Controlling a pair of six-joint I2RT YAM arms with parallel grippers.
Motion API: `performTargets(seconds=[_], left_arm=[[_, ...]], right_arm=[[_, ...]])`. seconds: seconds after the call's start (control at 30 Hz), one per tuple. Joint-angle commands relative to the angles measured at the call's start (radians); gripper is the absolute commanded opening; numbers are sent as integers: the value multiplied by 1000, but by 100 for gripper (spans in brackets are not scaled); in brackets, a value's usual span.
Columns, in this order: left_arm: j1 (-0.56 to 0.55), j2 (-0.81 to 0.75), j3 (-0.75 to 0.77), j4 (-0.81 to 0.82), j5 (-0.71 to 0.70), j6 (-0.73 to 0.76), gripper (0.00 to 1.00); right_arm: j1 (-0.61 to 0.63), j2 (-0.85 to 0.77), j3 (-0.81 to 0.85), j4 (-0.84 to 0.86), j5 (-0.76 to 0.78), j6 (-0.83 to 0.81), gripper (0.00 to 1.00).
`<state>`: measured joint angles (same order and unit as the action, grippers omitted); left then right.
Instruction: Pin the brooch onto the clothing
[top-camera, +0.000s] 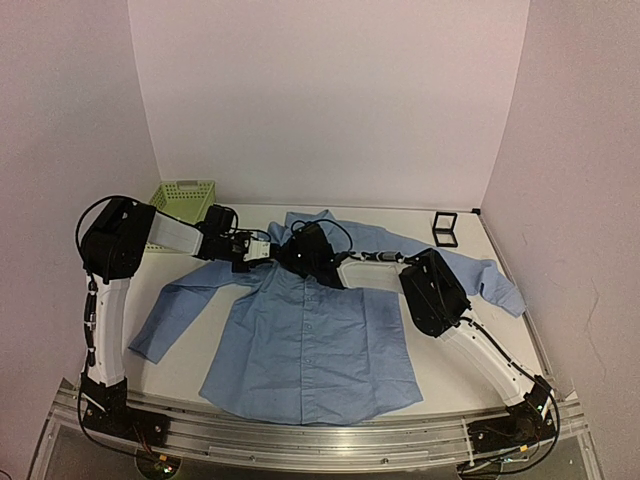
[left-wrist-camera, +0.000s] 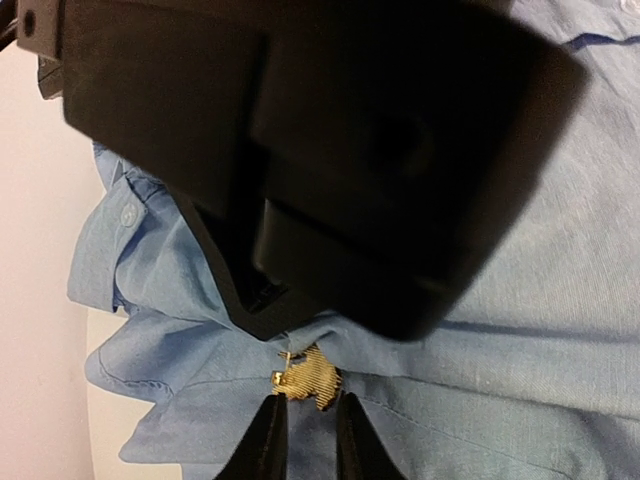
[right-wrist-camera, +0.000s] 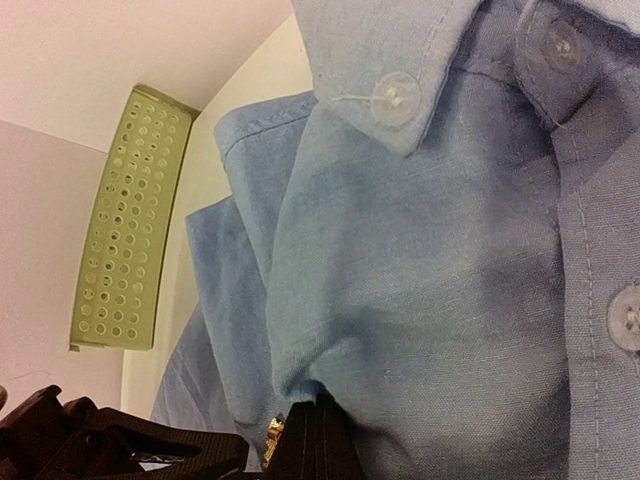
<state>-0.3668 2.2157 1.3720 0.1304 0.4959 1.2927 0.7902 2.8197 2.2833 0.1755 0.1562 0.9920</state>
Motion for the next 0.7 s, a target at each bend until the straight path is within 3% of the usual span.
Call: performTargets(seconds=[0.0,0.53,0.67], left_arm=[[-5,14,-2,41,25,24,13],[-12,22,1,-6,60,79,11],[-14,22,-7,10,59,77,5]], right_arm=[[-8,23,-46,-151,-7,-12,0],[-10,28,-44,-148,-9,-1,0],[-10,29,-43,-148,-9,1,0]])
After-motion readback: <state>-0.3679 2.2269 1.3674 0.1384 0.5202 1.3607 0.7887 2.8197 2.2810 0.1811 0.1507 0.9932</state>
